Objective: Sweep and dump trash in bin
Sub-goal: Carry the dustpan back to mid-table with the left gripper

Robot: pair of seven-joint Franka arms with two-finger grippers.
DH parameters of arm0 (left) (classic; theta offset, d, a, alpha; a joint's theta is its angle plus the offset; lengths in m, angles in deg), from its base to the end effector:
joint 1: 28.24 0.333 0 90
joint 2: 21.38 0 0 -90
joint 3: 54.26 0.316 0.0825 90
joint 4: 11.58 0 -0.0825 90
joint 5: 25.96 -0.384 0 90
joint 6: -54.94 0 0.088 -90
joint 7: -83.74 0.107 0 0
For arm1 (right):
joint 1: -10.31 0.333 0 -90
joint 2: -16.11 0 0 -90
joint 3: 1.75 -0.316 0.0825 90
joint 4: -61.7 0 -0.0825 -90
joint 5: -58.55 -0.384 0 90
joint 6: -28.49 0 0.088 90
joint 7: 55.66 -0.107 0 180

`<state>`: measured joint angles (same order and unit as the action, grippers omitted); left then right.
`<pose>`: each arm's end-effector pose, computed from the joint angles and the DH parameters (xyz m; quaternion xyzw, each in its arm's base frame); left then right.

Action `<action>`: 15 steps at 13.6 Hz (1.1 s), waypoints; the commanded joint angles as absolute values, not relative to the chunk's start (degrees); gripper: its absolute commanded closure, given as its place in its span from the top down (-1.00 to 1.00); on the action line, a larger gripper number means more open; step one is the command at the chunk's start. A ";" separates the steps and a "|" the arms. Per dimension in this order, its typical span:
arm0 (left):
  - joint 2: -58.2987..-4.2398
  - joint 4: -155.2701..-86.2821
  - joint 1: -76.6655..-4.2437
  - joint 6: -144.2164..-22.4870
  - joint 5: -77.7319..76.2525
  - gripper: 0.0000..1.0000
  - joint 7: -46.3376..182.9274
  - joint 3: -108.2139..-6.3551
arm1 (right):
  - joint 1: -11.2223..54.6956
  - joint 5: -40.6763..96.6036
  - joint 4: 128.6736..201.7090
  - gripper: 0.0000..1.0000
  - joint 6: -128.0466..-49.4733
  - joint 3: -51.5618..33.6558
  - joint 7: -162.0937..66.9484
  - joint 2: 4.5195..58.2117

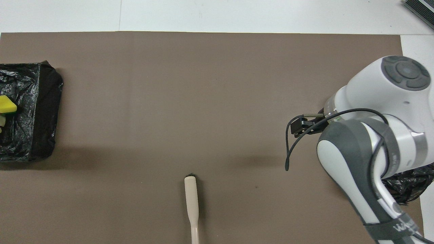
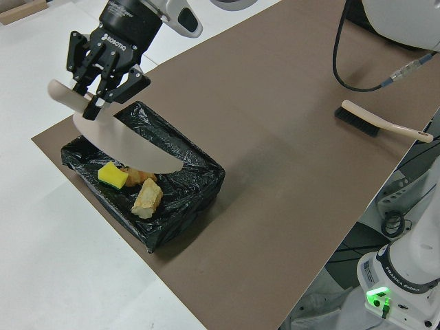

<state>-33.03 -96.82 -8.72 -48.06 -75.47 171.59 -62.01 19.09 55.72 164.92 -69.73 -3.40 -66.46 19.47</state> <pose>0.6092 0.2016 0.5934 -0.6754 0.6174 0.2737 0.2962 0.5539 0.1063 0.4946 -0.9970 0.0085 0.0762 0.0111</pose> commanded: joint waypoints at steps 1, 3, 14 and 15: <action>-32.46 -97.62 -13.90 -43.33 -67.48 -1.00 170.75 -61.55 | 16.64 57.67 161.38 1.00 -68.02 -1.42 -58.50 19.45; -32.37 -98.67 -17.67 -41.48 -60.27 -1.00 166.65 -61.55 | 16.20 58.37 157.78 1.00 -66.88 2.01 -53.66 19.63; -34.04 -108.78 -43.15 -44.63 -32.65 -1.00 96.98 -61.64 | 13.21 57.94 149.51 1.00 -57.82 1.87 -59.42 16.73; -34.91 -109.22 -45.79 -46.46 -32.47 -1.00 90.40 -61.64 | 12.17 58.20 149.42 1.00 -57.74 1.24 -58.74 16.81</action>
<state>-35.01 -107.44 -41.38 -43.26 -34.27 99.59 -62.91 13.70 57.61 149.73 -58.83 3.50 -57.09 17.06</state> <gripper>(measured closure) 0.674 0.000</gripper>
